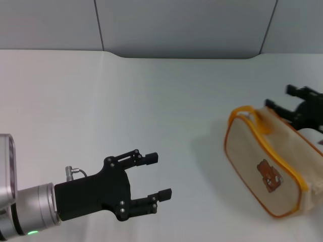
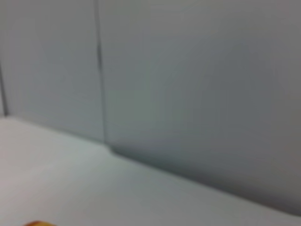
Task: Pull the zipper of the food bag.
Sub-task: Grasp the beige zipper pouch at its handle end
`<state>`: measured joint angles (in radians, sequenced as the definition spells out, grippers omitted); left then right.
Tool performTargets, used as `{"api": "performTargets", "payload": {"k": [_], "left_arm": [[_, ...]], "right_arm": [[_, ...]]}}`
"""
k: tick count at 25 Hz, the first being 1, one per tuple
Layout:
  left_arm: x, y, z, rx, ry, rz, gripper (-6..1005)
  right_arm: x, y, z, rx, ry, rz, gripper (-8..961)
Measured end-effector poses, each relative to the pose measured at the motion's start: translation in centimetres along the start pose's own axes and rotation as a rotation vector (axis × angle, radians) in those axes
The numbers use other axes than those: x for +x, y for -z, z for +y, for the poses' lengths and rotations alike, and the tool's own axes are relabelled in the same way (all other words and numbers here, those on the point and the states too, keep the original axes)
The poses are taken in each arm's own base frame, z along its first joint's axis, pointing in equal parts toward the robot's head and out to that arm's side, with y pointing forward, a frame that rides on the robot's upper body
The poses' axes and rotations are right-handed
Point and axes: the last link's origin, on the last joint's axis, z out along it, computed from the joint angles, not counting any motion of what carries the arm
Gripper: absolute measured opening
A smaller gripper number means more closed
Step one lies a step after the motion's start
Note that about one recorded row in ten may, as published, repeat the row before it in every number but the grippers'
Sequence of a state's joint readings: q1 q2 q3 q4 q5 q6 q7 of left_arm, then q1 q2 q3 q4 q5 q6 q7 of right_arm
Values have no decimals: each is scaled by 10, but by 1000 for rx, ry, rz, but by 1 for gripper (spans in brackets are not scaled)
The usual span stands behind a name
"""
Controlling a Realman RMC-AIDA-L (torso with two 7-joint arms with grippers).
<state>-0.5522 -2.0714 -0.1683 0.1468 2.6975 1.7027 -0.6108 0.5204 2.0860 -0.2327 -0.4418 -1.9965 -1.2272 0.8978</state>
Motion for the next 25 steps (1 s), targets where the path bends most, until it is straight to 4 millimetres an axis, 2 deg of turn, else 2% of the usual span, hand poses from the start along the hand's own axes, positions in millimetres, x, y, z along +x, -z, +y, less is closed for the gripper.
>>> {"api": "performTargets", "payload": {"k": [3,4,5,11,14,20,22,23,24,25], "left_arm": [[0,1,0,-5,5,-5,737],[-1,1,1,-6,5,-6,737],[-1,1,1,-7,6,-8,737],[-2,1,2,-18,5,-15,735],[-2,0,2,-23,4,-20,734],[-4,-1,4,-20,11,-23,732],[-5,-4,10,-35,24,-5,732],[-5,-4,10,-35,24,-5,732],[-6,-8,16,-49,37,8,731],[-6,-8,16,-49,37,8,731]], "right_arm": [[-2,-16,13,-85,22,42,738],[-5,-21,23,-153,22,47,738],[-5,-21,23,-153,22,47,738],[-21,-30,56,-382,-10,23,737],[-23,-32,66,-459,-10,52,737],[-26,-26,64,-458,-19,26,737],[-32,-11,52,-387,-55,-70,737],[-32,-11,52,-387,-55,-70,737],[-34,4,45,-355,-68,-123,737],[-34,4,45,-355,-68,-123,737]]}}
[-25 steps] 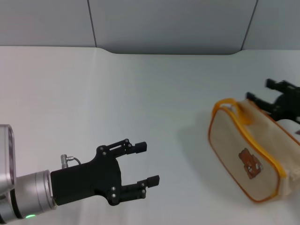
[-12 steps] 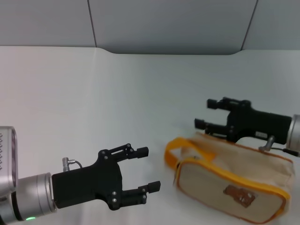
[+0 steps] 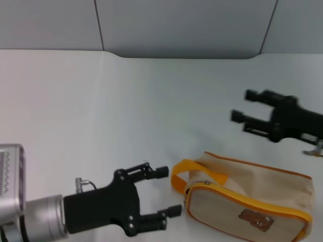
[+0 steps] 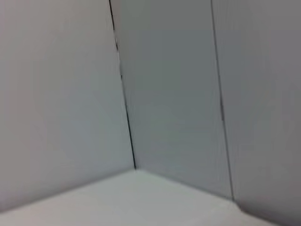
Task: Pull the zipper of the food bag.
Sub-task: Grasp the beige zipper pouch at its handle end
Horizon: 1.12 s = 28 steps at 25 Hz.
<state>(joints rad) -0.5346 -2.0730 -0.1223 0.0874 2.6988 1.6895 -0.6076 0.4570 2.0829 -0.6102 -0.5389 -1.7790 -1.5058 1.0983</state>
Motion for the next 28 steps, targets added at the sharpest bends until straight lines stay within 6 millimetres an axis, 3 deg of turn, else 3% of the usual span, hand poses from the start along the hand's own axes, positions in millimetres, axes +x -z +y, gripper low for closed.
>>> {"api": "performTargets", "payload": {"k": [4,5,9,14,24,28], "left_arm": [[-13,-19,17,23,-35,5,730],[-13,-19,17,23,-35,5,729],[-32,-43,19,148,-52,-64,728],[-34,-53,21,176,-48,-72,727],[-30,-58,16,169,-51,-66,724],[-30,-59,14,172,-54,-73,540]], "right_arm": [[-3,36,16,-60,19,-47,737],[-3,36,16,-60,19,-47,737],[5,70,38,-112,27,-56,736],[19,84,52,-156,1,11,736],[26,85,59,-192,-4,47,736],[22,91,58,-170,11,6,735]]}}
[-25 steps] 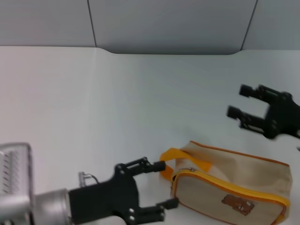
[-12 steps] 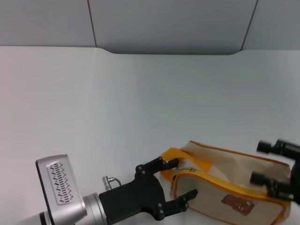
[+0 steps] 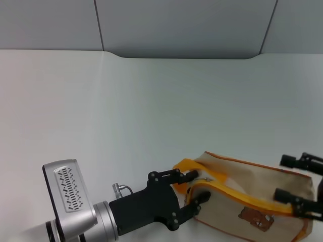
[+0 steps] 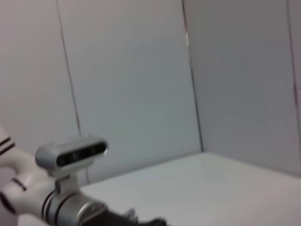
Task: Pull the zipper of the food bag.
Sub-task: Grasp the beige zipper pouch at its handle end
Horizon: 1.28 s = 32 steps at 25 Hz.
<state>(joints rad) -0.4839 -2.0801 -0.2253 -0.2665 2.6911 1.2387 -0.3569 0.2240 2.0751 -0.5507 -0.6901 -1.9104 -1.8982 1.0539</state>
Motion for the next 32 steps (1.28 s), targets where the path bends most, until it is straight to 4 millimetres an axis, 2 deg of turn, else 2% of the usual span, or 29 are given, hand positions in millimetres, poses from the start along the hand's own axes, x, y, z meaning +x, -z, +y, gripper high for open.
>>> {"api": "performTargets", "payload": {"k": [1,6,17,20,32], "left_arm": [[0,-1,-1,6,-1,-2,494],[-1,2,-2,34,-3,4,426],[-1,1,1,46,-39,11,356],[0,1,1,55,-33,17,283],[3,-2,1,68,-24,40,180]], "right_arm": [[-4,6,0,25,20,-43,735],[-12,20,-3,100,42,-117,735],[-11,24,-3,137,39,-128,735],[-11,25,-4,146,46,-133,734],[-8,29,-4,194,48,-171,734]]}}
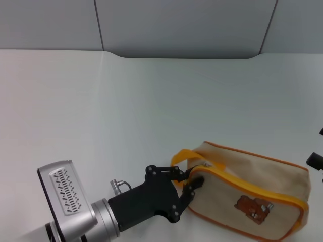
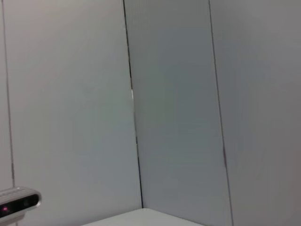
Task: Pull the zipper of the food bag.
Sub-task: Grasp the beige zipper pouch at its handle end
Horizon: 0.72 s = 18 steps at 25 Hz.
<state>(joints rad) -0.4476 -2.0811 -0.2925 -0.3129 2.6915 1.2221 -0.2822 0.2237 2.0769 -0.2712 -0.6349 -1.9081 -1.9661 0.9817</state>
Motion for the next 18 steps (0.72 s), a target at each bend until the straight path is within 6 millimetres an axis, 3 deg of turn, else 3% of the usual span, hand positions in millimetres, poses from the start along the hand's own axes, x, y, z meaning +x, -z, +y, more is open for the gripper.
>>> {"api": "performTargets", "payload": {"k": [12,18], "left_arm": [[7,1,-7,22,-81,39,141],[17,14,-25,94,-292,103,132]], "right_arm": [[0,4,-1,51,16,-42,733],[3,-1,2,88,69,-112,733]]}}
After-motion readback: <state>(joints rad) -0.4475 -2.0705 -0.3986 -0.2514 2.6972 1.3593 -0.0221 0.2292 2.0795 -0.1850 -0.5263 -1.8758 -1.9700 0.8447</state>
